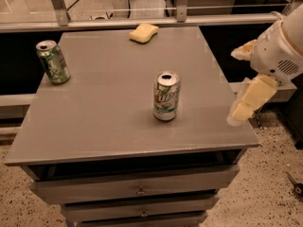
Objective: Move 7up can near sponge
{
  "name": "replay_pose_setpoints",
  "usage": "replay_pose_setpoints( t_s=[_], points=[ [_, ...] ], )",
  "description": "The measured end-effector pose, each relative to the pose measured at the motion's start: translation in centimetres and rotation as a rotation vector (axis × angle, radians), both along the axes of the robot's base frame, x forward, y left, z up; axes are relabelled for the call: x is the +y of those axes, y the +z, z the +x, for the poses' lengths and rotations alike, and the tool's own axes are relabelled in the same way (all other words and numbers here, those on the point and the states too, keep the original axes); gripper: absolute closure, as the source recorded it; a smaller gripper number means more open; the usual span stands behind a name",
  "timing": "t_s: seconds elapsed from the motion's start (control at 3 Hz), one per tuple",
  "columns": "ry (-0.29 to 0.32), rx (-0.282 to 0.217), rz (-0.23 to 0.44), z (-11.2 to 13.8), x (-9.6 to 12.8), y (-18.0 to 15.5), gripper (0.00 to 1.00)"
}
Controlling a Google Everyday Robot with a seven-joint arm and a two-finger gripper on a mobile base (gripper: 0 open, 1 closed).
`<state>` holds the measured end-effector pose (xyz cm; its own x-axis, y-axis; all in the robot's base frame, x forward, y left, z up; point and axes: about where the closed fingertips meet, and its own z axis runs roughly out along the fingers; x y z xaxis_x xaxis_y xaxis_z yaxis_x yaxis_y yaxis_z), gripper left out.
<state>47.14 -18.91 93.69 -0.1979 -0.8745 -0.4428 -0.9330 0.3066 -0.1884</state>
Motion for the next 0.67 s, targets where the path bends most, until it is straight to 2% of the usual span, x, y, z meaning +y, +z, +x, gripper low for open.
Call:
replay_pose_setpoints(
  t_s=[0.33,0.67],
  points=[
    [0.024,0.005,0.182,1.6,2.7,-2.1,0.00],
    [0.070,0.007,0.407,2.2,6.9,-4.2,0.00]
  ],
)
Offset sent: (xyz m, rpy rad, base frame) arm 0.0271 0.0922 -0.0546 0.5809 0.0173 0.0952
